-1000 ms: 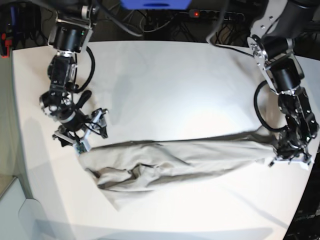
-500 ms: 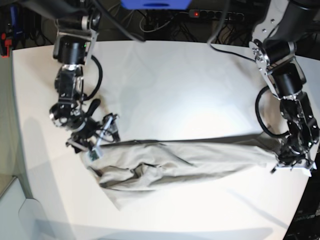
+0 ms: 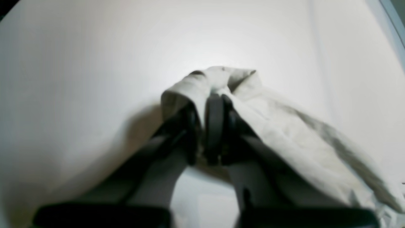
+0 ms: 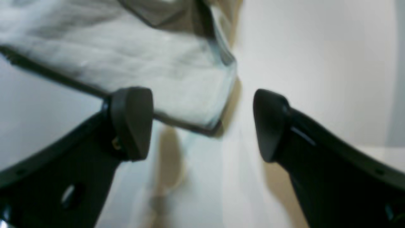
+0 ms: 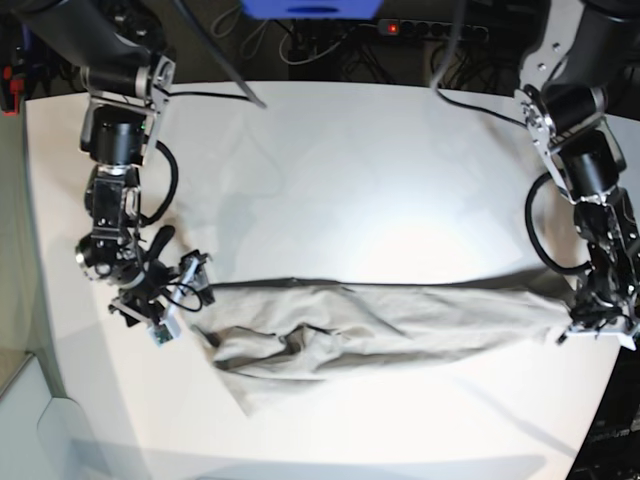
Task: Layout the t-shirt on the table in an organized manner, then fold the t-shirt properly
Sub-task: 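Lower the right gripper onto the strip end and grasp it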
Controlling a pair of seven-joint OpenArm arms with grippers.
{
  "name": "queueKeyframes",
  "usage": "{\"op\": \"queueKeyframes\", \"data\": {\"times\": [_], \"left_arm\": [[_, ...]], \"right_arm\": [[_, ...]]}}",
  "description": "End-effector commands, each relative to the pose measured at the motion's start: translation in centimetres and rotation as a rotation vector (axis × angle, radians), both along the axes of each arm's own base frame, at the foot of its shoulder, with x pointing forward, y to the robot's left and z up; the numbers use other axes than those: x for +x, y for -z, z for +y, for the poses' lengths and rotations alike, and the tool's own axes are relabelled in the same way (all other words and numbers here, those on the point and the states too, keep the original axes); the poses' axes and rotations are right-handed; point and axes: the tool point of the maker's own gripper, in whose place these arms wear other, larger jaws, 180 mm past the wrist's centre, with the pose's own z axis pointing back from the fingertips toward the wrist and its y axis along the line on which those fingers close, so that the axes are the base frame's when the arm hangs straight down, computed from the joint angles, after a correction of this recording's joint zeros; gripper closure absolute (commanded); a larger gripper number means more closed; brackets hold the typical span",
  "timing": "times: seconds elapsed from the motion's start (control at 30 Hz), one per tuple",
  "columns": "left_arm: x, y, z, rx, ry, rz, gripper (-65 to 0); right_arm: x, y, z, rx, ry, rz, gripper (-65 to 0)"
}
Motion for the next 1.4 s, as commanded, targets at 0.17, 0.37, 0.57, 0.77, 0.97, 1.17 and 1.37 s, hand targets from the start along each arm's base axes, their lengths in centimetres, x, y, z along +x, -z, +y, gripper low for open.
{"op": "queueKeyframes", "data": {"times": [0.17,0.37,0.57,0.77,0.97,1.17,1.37], "left_arm": [[1.4,-2.7,0.8,0.028,-0.003,-0.069,-0.1],[1.4,-2.8,0.7,0.028,-0.002,-0.072,-0.1],[1.4,-2.7,0.7,0.027,-0.001,-0.070,-0.1],[1.2,-2.3,0.6,0.027,0.000,-0.063,-0.1],[1.0,-2.0,0.7,0.028,0.000,-0.052,-0.1],[0.4,-1.4,0.6,0.028,0.001,-0.040,-0.1],[0.1,-1.0,0.6,0.025,0.000,-0.032,-0.1]], "right_arm": [[0.3,-0.7,0.7,0.031,0.004,-0.039,-46.6],[0.3,-0.6,0.9,0.038,0.005,-0.038,-46.6],[0.4,-0.7,1.0,0.041,0.004,-0.041,-45.4],[0.6,0.4,1.8,0.074,-0.003,-0.008,-23.6],[1.7,1.2,3.1,0.170,-0.010,-0.012,-0.6],[5.0,-4.9,2.8,0.145,-0.018,-0.182,0.0],[8.5,-11.5,3.1,0.137,-0.030,-0.325,0.0]]}}
